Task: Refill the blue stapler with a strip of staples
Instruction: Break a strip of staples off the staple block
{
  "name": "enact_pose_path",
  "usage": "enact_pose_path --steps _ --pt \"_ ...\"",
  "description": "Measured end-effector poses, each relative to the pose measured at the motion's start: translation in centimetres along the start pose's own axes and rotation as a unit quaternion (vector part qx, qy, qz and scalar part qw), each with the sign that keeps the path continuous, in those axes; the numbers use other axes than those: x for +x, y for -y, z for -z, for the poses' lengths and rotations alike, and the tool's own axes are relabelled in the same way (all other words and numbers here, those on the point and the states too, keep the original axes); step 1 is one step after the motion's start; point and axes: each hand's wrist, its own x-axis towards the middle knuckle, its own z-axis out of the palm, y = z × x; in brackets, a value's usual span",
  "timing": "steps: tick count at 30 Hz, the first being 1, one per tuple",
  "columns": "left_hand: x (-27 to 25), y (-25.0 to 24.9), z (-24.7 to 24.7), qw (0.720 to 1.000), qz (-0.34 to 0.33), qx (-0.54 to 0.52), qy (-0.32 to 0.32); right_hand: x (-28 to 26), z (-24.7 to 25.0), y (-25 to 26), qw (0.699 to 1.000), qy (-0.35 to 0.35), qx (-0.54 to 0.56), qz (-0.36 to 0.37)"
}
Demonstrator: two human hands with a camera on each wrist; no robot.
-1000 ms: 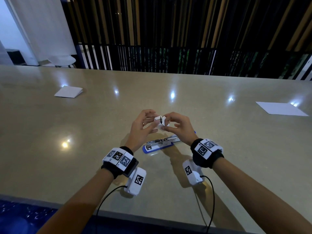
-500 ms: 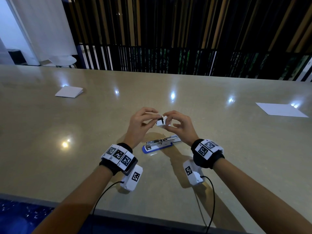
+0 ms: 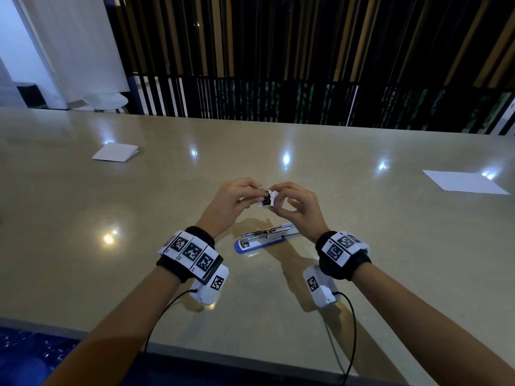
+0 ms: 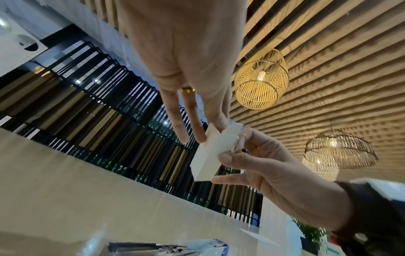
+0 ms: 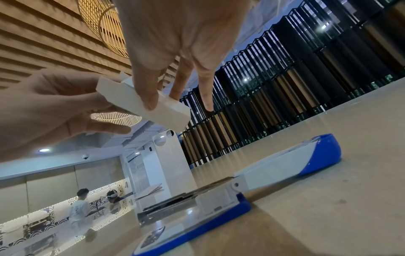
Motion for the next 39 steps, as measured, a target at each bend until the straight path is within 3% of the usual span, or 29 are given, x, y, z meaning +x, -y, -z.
enact_pose_path --steps 4,9,14,20,29,34,39 --pt "0.1 -0.6 0.0 0.995 -0.007 0.102 0.018 0.0 -0.1 0.1 1.000 0.005 0.003 -0.007" --pt "0.4 -1.8 -0.2 0.978 -0.021 0.209 -0.004 0.0 -0.4 0.3 1.000 0.013 -0.008 0.014" --pt "0.2 -2.1 -0.4 0.970 -0.043 0.236 -0.030 0.2 -0.2 0.5 1.000 0.005 -0.005 0.005" --pt "0.6 -2.2 -0.3 0.969 -0.093 0.231 0.004 -0.2 -0.2 0.4 1.000 0.007 0.003 0.003" --pt "0.2 -1.3 -1.2 0.965 -0.118 0.236 -0.006 -0.4 0.2 -0.3 1.000 0.012 -0.014 -0.013" --pt "-0.4 -1.0 -0.8 0.984 -0.104 0.140 -0.046 -0.4 0.6 -1.0 0.999 -0.007 -0.009 -0.033" --pt "-0.6 -1.0 -1.2 0.995 -0.036 0.025 -0.090 -0.2 0.5 -1.3 0.999 -0.011 0.006 -0.032"
